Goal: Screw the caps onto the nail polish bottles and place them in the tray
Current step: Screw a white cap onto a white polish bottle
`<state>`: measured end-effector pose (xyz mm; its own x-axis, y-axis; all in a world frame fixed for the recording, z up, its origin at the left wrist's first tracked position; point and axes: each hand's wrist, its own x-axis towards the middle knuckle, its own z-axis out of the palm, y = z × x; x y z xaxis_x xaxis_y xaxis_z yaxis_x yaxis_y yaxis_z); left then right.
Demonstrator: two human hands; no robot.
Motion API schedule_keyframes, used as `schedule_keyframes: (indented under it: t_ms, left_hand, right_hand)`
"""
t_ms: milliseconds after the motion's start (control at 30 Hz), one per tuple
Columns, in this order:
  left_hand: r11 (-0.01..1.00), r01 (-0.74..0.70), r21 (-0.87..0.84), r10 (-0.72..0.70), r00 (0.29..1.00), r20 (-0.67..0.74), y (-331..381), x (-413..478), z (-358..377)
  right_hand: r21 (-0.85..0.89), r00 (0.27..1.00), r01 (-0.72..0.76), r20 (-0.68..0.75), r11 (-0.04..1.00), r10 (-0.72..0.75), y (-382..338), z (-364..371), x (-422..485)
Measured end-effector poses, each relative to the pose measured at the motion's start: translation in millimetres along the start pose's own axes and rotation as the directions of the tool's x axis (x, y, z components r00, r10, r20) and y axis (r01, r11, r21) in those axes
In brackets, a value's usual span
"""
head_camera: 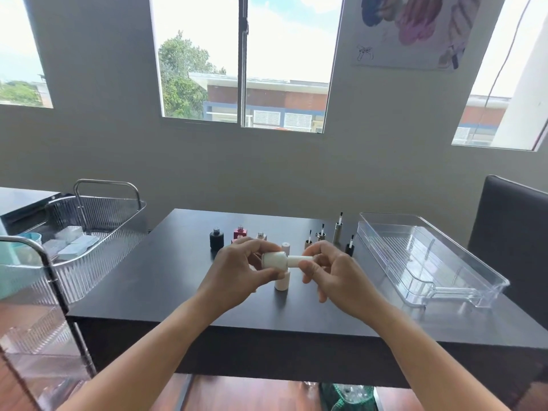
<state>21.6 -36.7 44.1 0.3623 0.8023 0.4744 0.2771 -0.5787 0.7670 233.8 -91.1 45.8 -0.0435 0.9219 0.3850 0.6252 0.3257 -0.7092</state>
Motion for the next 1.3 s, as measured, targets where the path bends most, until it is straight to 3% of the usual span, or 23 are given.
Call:
schedule_keyframes:
  t_ms: [167, 300, 500, 700, 967, 1167, 1300]
  left_hand:
    - [1.0, -0.013, 0.011, 0.013, 1.0, 0.011, 1.4, -0.5, 1.7]
    - [1.0, -0.005, 0.029, 0.005, 1.0, 0.01, -1.9, -0.5, 1.3]
    - [0.999, 0.004, 0.032, -0.004, 1.0, 0.0, -6.4, 0.0, 1.9]
    - [1.0, 0.003, 0.026, -0.003, 1.0, 0.003, -5.7, -0.6, 4.5]
    - [0.999, 0.012, 0.044, -0.012, 1.0, 0.008, -5.3, -0.3, 3.7]
    - [0.993, -0.019, 0.116, 0.018, 1.0, 0.01, -1.6, -2.8, 5.9]
    - [0.972, -0.086, 0.219, 0.089, 0.996, -0.004, -1.8, -6.2, 5.0]
  right_hand:
    - [-0.074, 0.999, -0.04, -0.037, 0.996, 0.038, -1.8, 1.2, -0.1]
    - [-0.028, 0.996, -0.085, -0.004, 0.996, 0.085, 1.0, 0.8, 1.0]
    - [-0.059, 1.0, -0.031, -0.003, 0.998, 0.031, -0.2, 3.0, -0.6]
    - [-0.076, 0.996, -0.074, -0.052, 0.994, 0.07, -0.1, 3.8, -1.6]
    - [-0.153, 1.0, -0.012, 0.018, 0.988, 0.014, -4.0, 3.7, -3.2]
    - [-0.318, 1.0, -0.019, 0.006, 0.948, 0.022, -5.7, 5.4, -4.6]
    - [-0.29, 0.999, -0.039, 0.02, 0.956, 0.046, -5.7, 7.7, -3.8]
